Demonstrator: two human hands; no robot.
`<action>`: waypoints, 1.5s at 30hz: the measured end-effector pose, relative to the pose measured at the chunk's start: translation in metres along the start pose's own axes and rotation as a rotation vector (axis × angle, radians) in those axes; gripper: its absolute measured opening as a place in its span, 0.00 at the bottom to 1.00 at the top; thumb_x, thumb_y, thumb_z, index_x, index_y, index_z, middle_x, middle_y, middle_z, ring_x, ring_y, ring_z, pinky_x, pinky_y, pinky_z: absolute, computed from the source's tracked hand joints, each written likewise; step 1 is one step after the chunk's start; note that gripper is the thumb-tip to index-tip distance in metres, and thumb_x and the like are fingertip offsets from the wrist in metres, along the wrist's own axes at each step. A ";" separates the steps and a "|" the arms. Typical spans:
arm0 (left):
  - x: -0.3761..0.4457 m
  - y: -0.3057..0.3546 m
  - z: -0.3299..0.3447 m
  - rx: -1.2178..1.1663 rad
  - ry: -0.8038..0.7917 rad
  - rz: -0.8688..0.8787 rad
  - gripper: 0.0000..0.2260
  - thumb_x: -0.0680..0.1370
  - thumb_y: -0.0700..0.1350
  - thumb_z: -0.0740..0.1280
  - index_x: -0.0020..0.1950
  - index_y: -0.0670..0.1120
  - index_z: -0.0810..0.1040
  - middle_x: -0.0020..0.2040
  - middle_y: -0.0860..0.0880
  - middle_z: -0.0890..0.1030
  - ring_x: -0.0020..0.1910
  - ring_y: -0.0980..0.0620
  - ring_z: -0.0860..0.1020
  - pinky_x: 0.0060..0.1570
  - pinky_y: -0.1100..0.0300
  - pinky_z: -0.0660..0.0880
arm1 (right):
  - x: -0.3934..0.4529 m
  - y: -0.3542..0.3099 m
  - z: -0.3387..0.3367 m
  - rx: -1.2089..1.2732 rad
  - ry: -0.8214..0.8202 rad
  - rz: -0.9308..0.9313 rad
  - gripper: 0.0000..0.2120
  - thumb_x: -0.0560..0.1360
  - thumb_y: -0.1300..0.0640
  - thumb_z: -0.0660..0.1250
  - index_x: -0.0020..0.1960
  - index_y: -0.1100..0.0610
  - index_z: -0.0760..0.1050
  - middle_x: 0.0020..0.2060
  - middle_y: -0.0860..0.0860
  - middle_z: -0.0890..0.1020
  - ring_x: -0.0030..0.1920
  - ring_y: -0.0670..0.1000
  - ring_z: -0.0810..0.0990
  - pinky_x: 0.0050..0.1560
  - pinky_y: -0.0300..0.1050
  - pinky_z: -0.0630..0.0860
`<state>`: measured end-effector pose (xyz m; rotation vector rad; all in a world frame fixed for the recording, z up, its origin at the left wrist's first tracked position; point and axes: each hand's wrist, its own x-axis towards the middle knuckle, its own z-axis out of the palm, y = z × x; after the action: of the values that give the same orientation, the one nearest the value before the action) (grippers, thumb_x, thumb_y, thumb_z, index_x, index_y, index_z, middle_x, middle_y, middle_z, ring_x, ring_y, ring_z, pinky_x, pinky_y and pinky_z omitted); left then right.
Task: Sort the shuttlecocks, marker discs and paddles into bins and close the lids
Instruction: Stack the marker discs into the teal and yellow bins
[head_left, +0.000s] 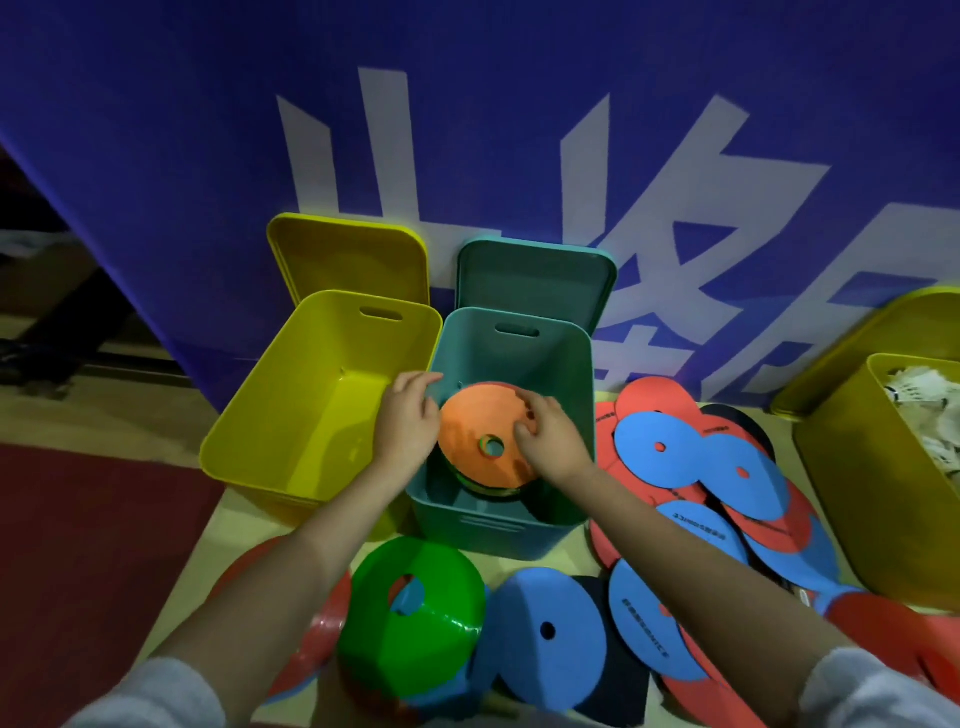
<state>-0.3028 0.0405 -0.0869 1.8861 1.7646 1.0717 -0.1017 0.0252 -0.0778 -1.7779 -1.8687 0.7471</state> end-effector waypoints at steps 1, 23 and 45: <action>-0.013 -0.002 -0.005 -0.003 -0.002 0.033 0.16 0.75 0.33 0.61 0.61 0.41 0.78 0.59 0.42 0.76 0.59 0.44 0.75 0.59 0.53 0.71 | -0.015 -0.004 -0.007 0.041 0.038 -0.063 0.21 0.77 0.60 0.61 0.70 0.57 0.68 0.63 0.57 0.73 0.60 0.54 0.74 0.62 0.47 0.71; -0.228 -0.080 -0.086 0.399 -0.138 -0.518 0.20 0.71 0.39 0.69 0.64 0.43 0.76 0.61 0.38 0.75 0.62 0.39 0.71 0.62 0.48 0.69 | -0.171 -0.013 0.095 -0.031 -0.413 -0.326 0.19 0.77 0.59 0.60 0.68 0.53 0.71 0.61 0.54 0.77 0.56 0.54 0.78 0.53 0.47 0.72; -0.229 -0.154 -0.076 0.693 -0.450 -0.182 0.41 0.69 0.61 0.70 0.77 0.52 0.55 0.71 0.39 0.62 0.70 0.42 0.62 0.67 0.49 0.61 | -0.191 -0.039 0.199 -0.703 -0.382 -0.216 0.46 0.50 0.29 0.72 0.64 0.50 0.77 0.48 0.55 0.80 0.50 0.56 0.79 0.58 0.57 0.73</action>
<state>-0.4510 -0.1710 -0.2108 2.0398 2.1109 -0.0735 -0.2491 -0.1813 -0.1931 -1.8489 -2.7836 0.3803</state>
